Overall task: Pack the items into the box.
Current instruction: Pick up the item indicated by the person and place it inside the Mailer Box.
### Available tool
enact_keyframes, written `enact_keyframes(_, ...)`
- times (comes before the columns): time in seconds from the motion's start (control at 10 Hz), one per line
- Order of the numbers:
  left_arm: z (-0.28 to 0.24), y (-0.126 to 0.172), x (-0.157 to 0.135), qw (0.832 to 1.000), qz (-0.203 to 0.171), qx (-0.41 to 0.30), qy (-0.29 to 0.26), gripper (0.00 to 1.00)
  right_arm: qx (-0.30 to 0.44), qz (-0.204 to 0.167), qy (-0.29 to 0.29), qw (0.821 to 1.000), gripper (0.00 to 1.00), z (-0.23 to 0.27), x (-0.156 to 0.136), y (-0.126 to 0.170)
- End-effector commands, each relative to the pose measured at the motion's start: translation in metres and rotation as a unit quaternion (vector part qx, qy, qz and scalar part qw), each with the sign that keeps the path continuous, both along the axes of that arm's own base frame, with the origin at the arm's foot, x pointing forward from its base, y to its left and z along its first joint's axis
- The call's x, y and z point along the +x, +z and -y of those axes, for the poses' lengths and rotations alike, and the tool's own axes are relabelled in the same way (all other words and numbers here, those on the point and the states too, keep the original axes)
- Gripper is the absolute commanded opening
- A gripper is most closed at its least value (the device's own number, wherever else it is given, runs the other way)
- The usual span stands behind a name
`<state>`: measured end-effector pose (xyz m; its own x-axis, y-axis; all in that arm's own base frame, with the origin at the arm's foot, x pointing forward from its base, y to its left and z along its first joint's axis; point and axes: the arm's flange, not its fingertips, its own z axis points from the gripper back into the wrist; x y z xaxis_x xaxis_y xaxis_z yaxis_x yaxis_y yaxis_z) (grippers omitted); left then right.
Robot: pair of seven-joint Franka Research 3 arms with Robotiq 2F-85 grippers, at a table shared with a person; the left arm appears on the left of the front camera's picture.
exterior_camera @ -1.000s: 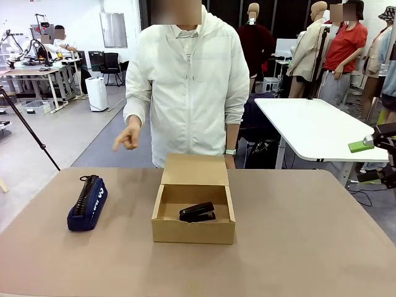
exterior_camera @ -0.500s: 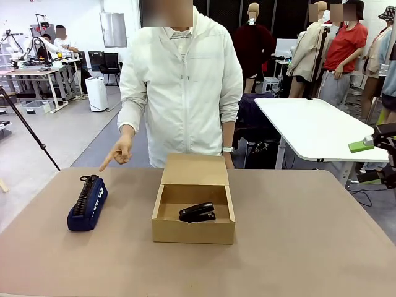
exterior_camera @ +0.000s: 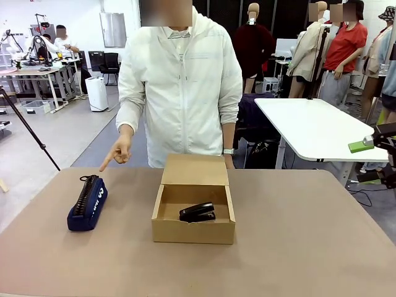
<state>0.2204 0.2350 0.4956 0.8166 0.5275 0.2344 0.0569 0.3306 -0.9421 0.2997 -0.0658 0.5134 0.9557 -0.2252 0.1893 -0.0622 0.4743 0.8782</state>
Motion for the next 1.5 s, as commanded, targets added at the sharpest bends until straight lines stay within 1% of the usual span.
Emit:
enact_keyframes(0.0, 0.078, 0.077, 0.063, 0.974, -0.024, 0.194, -0.116, 1.0, -0.007, -0.003, 0.005, 1.0, 1.0, 0.001, -0.003, 0.001)
enact_keyframes(0.1, 0.133, 0.098, 0.092, 0.943, -0.037, 0.283, -0.171, 1.0, -0.007, -0.003, 0.005, 1.0, 1.0, 0.001, -0.003, 0.001)
enact_keyframes(0.2, 0.183, 0.103, 0.114, 0.905, -0.044, 0.355, -0.229, 1.0, -0.007, -0.003, 0.005, 1.0, 1.0, 0.001, -0.003, 0.001)
enact_keyframes(0.3, 0.226, 0.092, 0.138, 0.867, -0.077, 0.425, -0.249, 1.0, -0.007, -0.003, 0.005, 1.0, 1.0, 0.001, -0.003, 0.001)
enact_keyframes(0.4, 0.255, 0.076, 0.152, 0.839, -0.1, 0.47, -0.255, 1.0, -0.007, -0.003, 0.005, 1.0, 1.0, 0.001, -0.003, 0.001)
enact_keyframes(0.5, 0.271, 0.055, 0.161, 0.814, -0.138, 0.52, -0.218, 1.0, -0.007, -0.003, 0.005, 1.0, 1.0, 0.001, -0.003, 0.001)
enact_keyframes(0.6, 0.277, 0.037, 0.166, 0.789, -0.169, 0.555, -0.203, 1.0, -0.007, -0.003, 0.005, 1.0, 1.0, 0.001, -0.003, 0.001)
enact_keyframes(0.7, 0.277, 0.022, 0.169, 0.786, -0.173, 0.569, -0.168, 1.0, -0.007, -0.003, 0.005, 1.0, 1.0, 0.001, -0.003, 0.001)
enact_keyframes(0.8, 0.275, 0.012, 0.17, 0.813, -0.159, 0.546, -0.121, 1.0, -0.007, -0.003, 0.005, 1.0, 1.0, 0.001, -0.003, 0.001)
enact_keyframes(0.9, 0.291, 0.027, 0.171, 0.801, -0.143, 0.543, -0.207, 1.0, -0.007, -0.003, 0.005, 1.0, 1.0, 0.001, -0.003, 0.001)
enact_keyframes(1.2, 0.291, 0.027, 0.171, 0.801, -0.143, 0.543, -0.207, 1.0, -0.007, -0.003, 0.005, 1.0, 1.0, 0.001, -0.003, 0.001)
enact_keyframes(1.3, 0.291, 0.02, 0.173, 0.799, -0.141, 0.55, -0.2, 1.0, -0.007, -0.003, 0.005, 1.0, 1.0, 0.001, -0.003, 0.001)
enact_keyframes(1.4, 0.29, 0.004, 0.202, 0.793, -0.172, 0.55, -0.198, 1.0, -0.007, -0.003, 0.005, 1.0, 1.0, 0.001, -0.003, 0.001)
